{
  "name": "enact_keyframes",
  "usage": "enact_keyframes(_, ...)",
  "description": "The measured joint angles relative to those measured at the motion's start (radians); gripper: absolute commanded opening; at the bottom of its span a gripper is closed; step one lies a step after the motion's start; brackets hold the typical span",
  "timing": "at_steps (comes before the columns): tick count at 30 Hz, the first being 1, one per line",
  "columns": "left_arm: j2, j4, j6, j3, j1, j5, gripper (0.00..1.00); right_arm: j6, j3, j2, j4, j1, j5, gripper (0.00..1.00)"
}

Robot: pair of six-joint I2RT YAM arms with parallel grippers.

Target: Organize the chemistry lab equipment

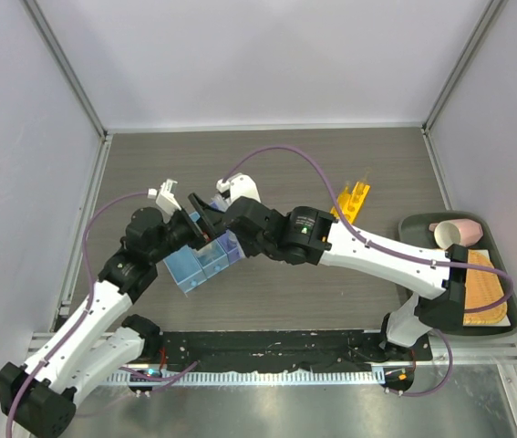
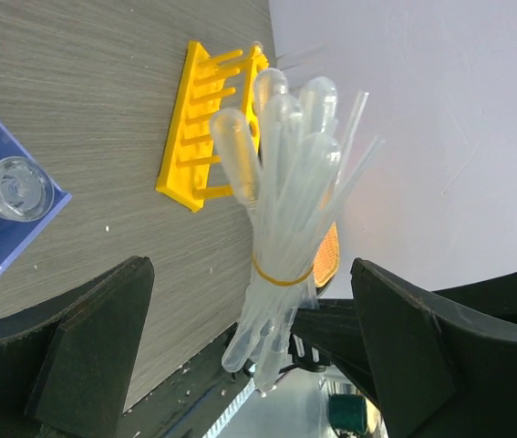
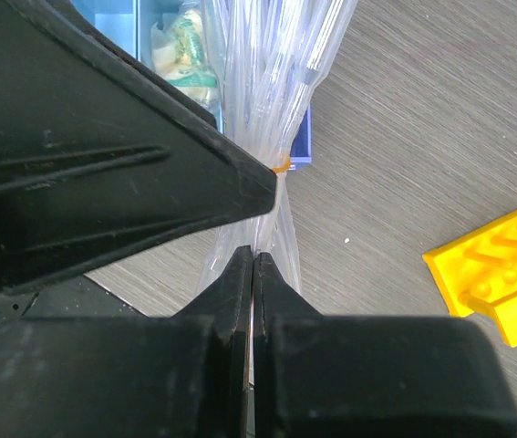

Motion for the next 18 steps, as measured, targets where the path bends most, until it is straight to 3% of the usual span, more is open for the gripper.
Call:
enact_keyframes(5, -0.023, 0.029, -0.003, -0.015, 0.0, -0.001, 0.84, 0.0, 0.046, 0.043, 0.0, 0.017, 0.0, 0.01)
enact_keyframes(8, -0.038, 0.037, -0.005, -0.019, 0.0, -0.002, 0.71, 0.0, 0.061, 0.056, 0.0, 0.028, 0.0, 0.01)
enact_keyframes(9, -0.042, 0.041, -0.005, -0.019, 0.0, -0.002, 0.59, 0.0, 0.062, 0.058, 0.0, 0.031, 0.0, 0.01)
enact_keyframes(12, -0.05, 0.047, -0.01, -0.019, 0.0, -0.003, 0.42, 0.001, 0.071, 0.063, -0.002, 0.04, 0.001, 0.01)
enact_keyframes(18, -0.05, 0.048, -0.014, -0.02, 0.001, -0.005, 0.24, 0.004, 0.083, 0.063, -0.004, 0.051, 0.01, 0.01)
